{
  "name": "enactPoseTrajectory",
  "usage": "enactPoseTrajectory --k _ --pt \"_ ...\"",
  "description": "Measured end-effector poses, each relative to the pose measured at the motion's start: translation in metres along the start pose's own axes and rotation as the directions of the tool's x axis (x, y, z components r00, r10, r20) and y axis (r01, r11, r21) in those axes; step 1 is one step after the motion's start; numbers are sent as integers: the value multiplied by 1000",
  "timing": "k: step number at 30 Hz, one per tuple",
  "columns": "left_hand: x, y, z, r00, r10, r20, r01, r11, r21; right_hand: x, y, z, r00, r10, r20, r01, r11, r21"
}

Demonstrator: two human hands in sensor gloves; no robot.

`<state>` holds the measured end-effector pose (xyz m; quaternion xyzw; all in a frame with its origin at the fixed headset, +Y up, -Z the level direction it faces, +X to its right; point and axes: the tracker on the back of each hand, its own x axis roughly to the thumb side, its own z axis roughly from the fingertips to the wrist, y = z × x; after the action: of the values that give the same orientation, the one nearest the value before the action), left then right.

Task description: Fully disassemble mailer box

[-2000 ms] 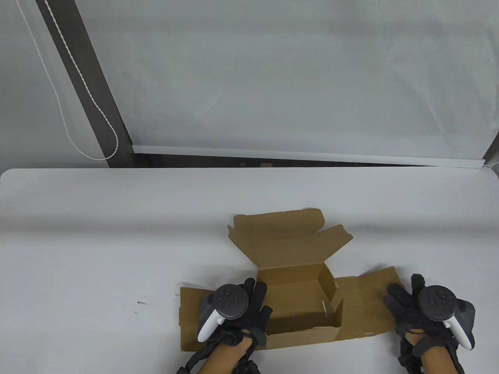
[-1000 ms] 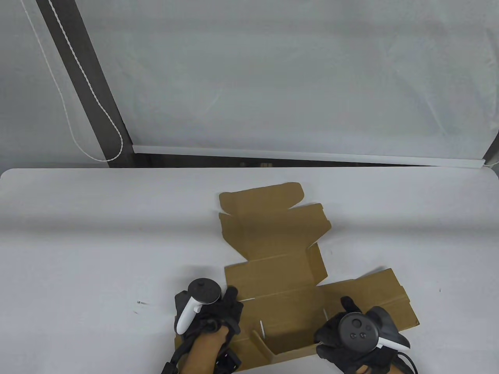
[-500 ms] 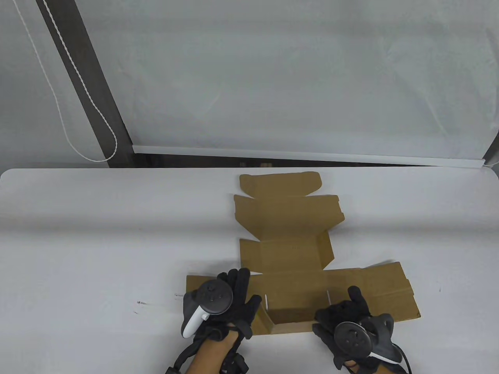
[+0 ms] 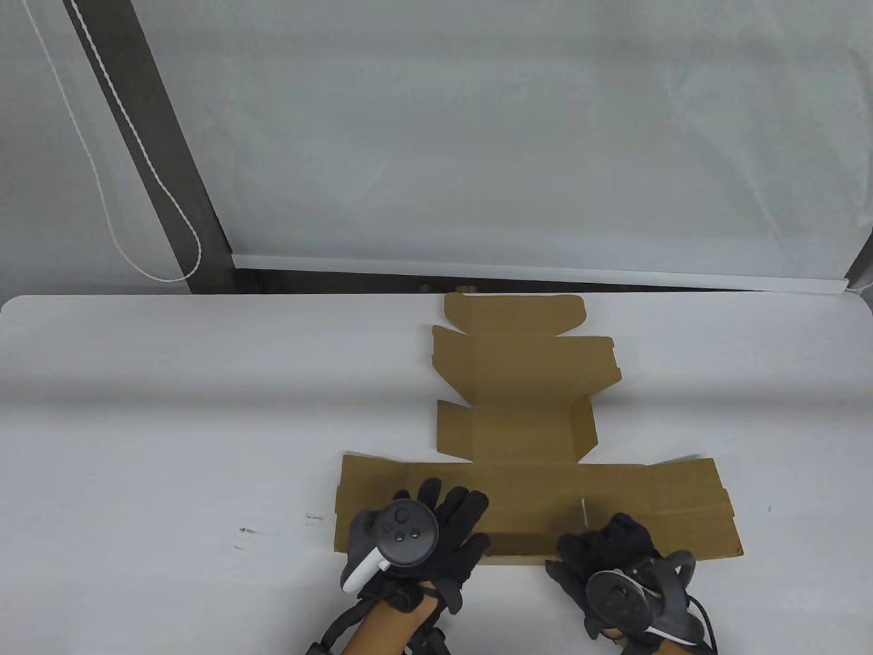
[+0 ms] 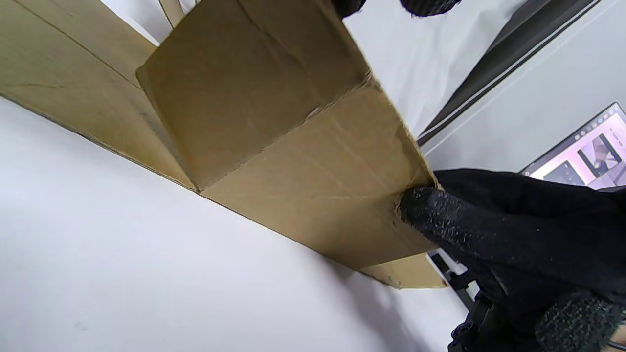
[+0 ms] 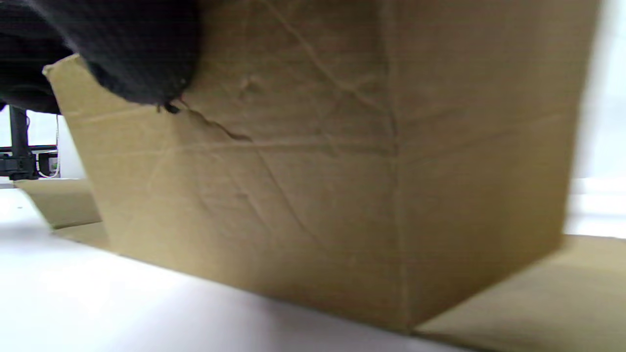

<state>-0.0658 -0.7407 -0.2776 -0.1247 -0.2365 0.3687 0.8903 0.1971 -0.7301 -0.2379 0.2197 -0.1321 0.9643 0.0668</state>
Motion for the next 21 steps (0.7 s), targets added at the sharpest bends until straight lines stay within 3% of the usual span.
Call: enactPoseTrajectory --k 4,8,11,12,13,15,18,21 --pt "-6 -3 -2 999 14 -35 -16 997 -72 1 0 -1 1000 -16 -2 16 999 45" --pt "-17 -14 -4 987 34 -156 -71 969 -238 -4 3 -5 990 -134 -46 141 952 271" --pt "-21 -19 -5 979 47 -199 -101 958 -269 -6 19 0 977 -211 -44 196 789 583" --pt "-24 -25 -5 971 21 -237 -100 940 -326 -9 32 2 971 -224 -80 216 693 687" --pt "-24 -23 -5 968 22 -249 -108 935 -338 -11 36 3 918 -359 -170 359 565 743" --pt "-23 -23 -5 970 18 -242 -95 946 -310 -18 39 4 868 -436 -238 475 589 654" --pt "-24 -21 -2 970 44 -240 -117 947 -299 -33 35 2 850 -469 -240 504 589 632" --pt "-28 -20 1 967 81 -240 -151 945 -291 -48 24 3 869 -447 -210 486 699 525"
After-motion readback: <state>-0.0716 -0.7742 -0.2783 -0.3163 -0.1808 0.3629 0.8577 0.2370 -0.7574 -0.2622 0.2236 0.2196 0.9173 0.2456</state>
